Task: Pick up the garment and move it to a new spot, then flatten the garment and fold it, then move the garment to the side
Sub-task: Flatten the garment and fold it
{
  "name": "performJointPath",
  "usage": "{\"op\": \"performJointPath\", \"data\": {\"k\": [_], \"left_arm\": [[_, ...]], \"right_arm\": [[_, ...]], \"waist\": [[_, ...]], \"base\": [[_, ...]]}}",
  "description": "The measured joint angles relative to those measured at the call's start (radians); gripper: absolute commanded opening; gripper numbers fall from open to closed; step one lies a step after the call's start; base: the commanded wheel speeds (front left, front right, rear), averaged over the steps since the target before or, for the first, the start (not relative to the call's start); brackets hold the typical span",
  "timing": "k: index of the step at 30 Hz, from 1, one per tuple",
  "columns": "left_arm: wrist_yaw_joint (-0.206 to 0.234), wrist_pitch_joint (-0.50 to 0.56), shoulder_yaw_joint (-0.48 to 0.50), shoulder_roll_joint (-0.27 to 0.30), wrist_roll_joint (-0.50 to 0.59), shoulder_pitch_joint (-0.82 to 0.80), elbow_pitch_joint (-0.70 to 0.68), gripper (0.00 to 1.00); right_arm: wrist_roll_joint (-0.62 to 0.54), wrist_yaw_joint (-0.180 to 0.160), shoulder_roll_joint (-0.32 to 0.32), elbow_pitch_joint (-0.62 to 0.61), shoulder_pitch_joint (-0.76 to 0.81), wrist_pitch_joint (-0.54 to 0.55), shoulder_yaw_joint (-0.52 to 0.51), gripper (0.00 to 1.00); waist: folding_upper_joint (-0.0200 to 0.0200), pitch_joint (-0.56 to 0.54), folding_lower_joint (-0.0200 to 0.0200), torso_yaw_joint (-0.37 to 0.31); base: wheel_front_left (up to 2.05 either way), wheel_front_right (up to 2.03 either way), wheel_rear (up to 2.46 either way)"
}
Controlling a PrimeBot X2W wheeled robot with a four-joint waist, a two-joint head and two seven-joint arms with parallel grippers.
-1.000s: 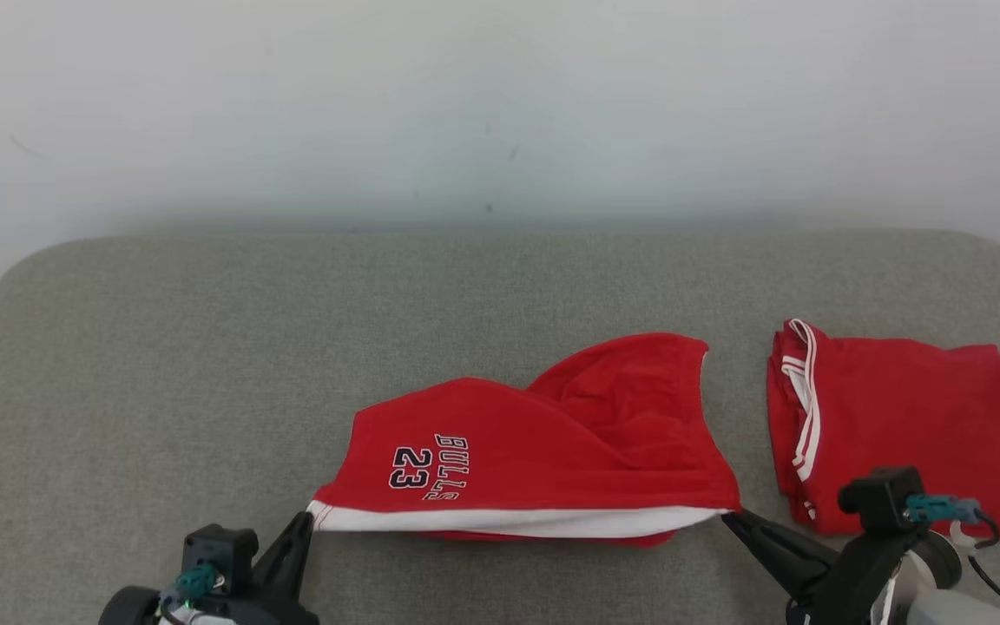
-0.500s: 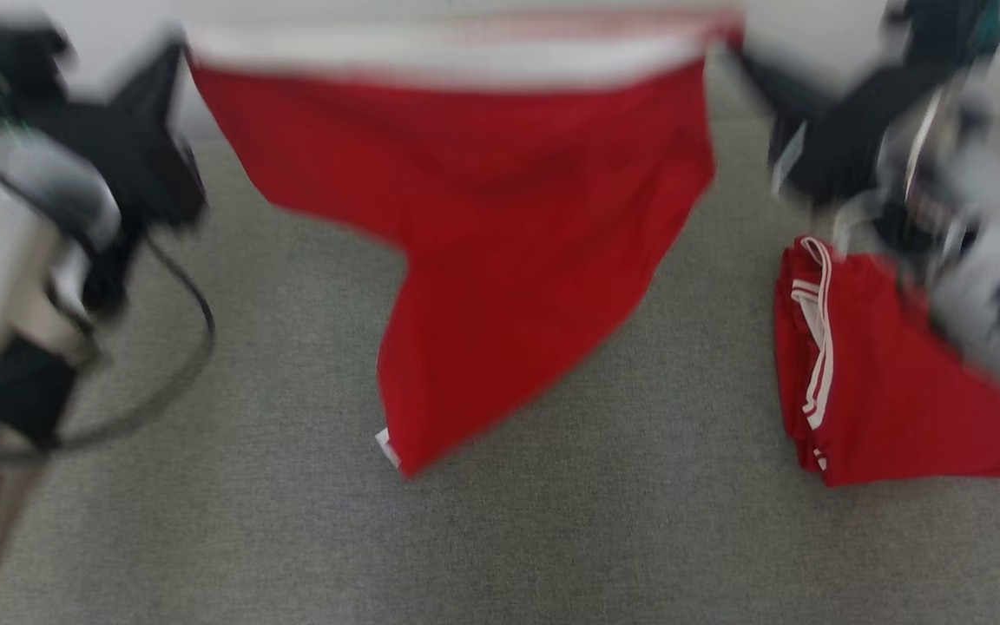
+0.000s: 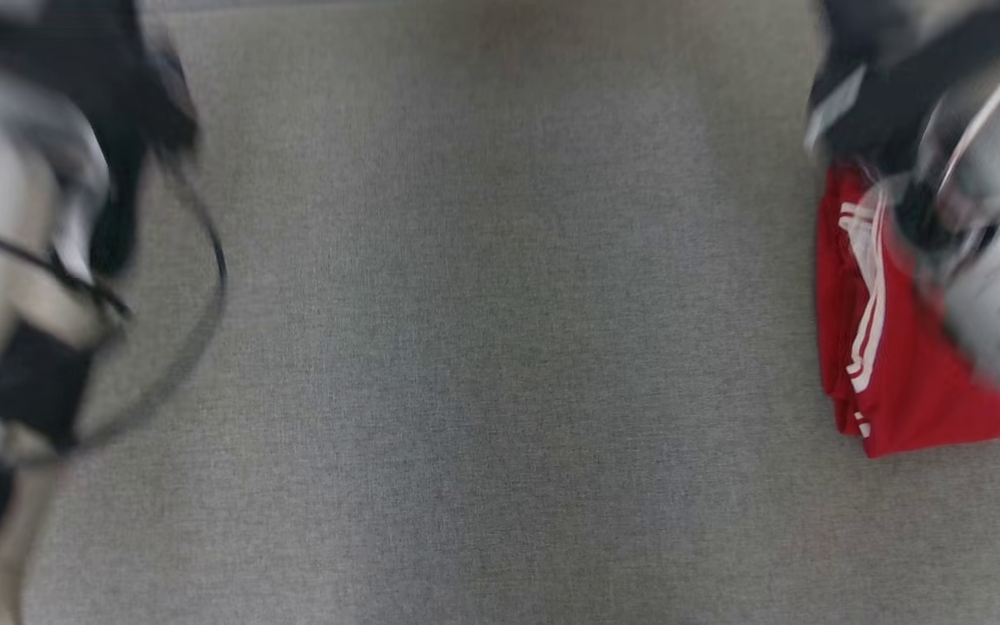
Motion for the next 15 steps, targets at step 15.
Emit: {"op": "performJointPath", "data": {"k": [15], "left_arm": [[0.008,-0.076,-0.092,-0.051,0.001,0.43,0.127,0.0]], "right_arm": [[0.009,0.016,-0.052,-0.047,0.472,-0.02,0.137,0.0]], "waist": [[-0.0003,-0.114,-0.0009,0.001]], "base": [[0.0,0.0,0.0]]}}
